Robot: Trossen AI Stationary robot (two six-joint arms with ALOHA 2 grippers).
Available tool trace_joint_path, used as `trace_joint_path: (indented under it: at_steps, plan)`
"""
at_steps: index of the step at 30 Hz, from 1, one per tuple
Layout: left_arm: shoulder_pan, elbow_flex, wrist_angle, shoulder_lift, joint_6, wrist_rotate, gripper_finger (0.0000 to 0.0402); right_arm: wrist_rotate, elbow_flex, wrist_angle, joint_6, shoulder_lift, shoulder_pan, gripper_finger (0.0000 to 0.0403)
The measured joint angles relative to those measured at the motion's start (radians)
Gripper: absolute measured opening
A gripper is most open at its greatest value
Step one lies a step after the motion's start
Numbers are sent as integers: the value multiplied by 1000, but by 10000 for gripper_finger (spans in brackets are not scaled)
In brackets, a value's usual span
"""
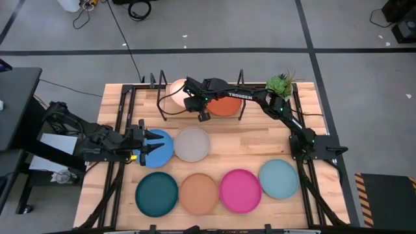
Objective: Place and stack plates onto a shelf
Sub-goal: Put the white plate on the shelf, then stack the pink plate on top of the orange plate on the shelf
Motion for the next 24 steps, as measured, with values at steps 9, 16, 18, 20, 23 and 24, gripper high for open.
trace_joint_path:
  at_steps: [9, 16, 18, 20, 23, 24]
  plan:
    - [0, 0, -22, 0, 0, 0, 142, -7, 0, 8, -3, -1, 11, 62]
    - [0, 0, -31, 0, -2, 0, 142, 18, -1, 10, -3, -15, 30, 89]
    - [0, 0, -50, 0, -13, 0, 142, 5, -1, 7, -3, -28, 38, 92]
    - [0, 0, -79, 0, -28, 0, 142, -30, -1, 3, -2, -38, 51, 92]
    - [0, 0, -130, 0, -56, 0, 142, -82, -1, -22, -2, -48, 83, 91]
    - [0, 0, -144, 0, -60, 0, 142, -88, -1, -39, -1, -50, 95, 90]
